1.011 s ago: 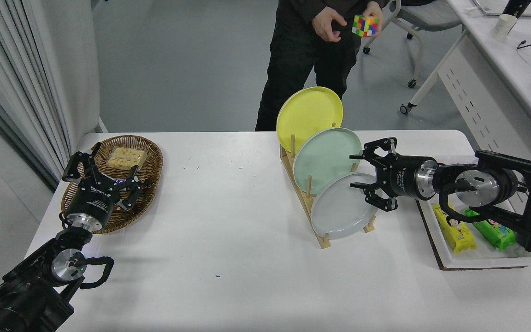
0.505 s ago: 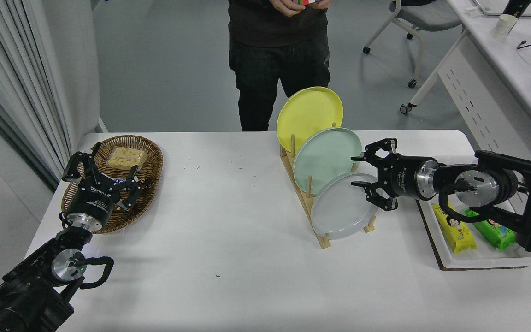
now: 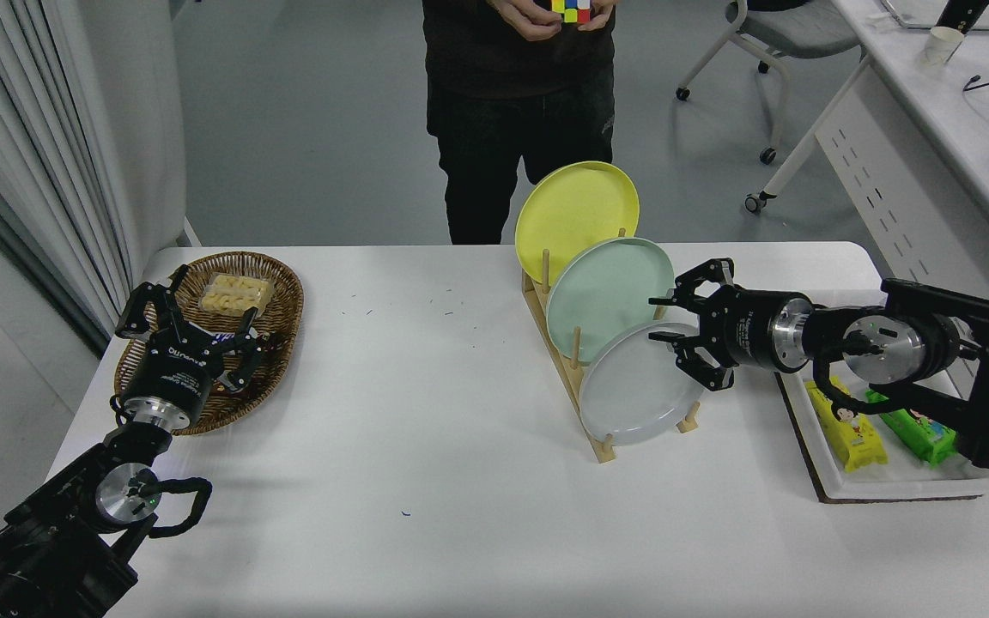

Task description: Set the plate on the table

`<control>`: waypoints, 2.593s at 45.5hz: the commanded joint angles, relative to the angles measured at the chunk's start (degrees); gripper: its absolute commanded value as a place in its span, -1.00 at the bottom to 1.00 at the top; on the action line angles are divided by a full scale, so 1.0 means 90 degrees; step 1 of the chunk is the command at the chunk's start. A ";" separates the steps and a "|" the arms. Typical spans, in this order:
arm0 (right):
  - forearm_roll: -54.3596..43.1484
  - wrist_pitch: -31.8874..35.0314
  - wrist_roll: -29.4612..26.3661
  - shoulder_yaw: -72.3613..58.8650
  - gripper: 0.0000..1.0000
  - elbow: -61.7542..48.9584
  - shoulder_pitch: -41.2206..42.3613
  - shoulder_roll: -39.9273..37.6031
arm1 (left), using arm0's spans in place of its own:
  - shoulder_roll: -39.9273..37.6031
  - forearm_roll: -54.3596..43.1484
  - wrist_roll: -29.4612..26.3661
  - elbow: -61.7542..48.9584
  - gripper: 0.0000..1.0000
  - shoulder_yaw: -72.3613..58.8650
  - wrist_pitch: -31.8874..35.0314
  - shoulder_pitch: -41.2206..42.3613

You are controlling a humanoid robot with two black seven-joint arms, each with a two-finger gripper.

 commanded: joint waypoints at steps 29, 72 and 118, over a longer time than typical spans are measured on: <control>0.0146 -0.0015 -0.0176 0.0005 -0.50 -0.0009 0.0055 -0.0024 | 0.0000 -0.0010 0.0001 0.0000 0.96 0.0011 -0.0001 0.0000; 0.0185 -0.0015 -0.0371 0.0005 -0.64 -0.0009 0.0085 -0.0054 | 0.0000 0.0000 0.0001 0.0000 0.96 0.0001 -0.0001 0.0000; 0.0185 0.0014 -0.0401 0.0014 -0.72 -0.0156 0.0153 -0.0015 | 0.0000 0.0000 0.0001 0.0000 0.96 0.0001 -0.0001 0.0000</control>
